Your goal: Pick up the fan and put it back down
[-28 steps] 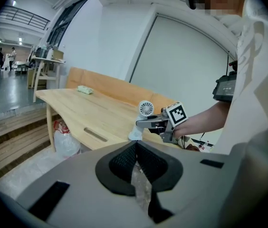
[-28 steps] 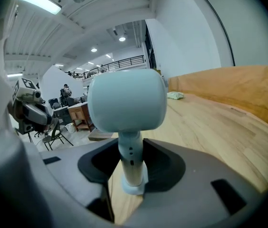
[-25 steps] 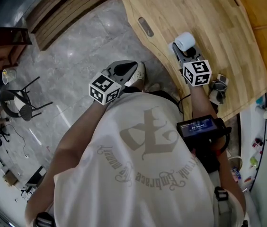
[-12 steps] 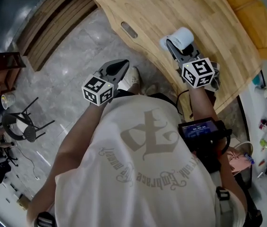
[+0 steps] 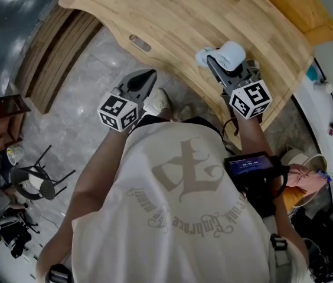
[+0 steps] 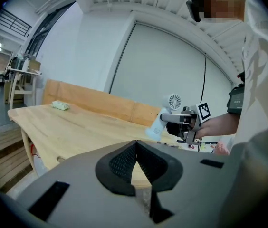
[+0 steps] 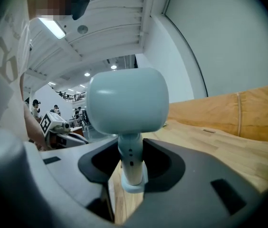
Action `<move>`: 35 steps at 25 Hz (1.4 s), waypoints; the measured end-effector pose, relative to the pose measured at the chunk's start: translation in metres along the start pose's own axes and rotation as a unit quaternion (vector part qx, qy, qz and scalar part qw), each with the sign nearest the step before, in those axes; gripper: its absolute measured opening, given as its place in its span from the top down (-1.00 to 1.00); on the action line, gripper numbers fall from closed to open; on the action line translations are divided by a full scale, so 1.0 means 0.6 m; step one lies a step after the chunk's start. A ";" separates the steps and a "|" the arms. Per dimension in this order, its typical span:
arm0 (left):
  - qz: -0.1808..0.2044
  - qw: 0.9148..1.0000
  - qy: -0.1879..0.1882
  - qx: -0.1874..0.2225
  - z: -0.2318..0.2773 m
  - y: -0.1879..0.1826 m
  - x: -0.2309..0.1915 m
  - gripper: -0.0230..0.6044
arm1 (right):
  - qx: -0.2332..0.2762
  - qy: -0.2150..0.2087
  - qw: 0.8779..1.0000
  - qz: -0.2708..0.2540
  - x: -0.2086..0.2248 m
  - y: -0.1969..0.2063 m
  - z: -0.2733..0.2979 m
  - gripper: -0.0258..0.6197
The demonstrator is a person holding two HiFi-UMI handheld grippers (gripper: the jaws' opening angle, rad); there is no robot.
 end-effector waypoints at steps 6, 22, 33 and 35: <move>0.009 1.000 0.027 -0.004 0.027 0.000 0.044 0.89 | 0.015 0.021 1.000 0.015 0.005 0.010 -0.071 0.45; 0.018 0.999 0.042 -0.006 0.071 0.009 0.101 0.89 | 0.033 0.039 0.998 0.029 0.033 0.029 -0.153 0.45; 0.015 0.999 0.031 -0.016 0.066 0.025 0.105 0.89 | 0.029 0.025 0.999 0.036 0.029 0.039 -0.143 0.45; 0.017 0.999 0.031 -0.016 0.065 0.020 0.108 0.89 | 0.028 0.024 0.999 0.036 0.029 0.035 -0.142 0.45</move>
Point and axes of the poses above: the fingertips, and each gripper's own axes: z forward along the fingers, x to its right, y out of its underside, the point moved 2 cm from there along -z, backward along the fingers, and after that the axes turned 3 degrees about x, right-handed, at the moved point
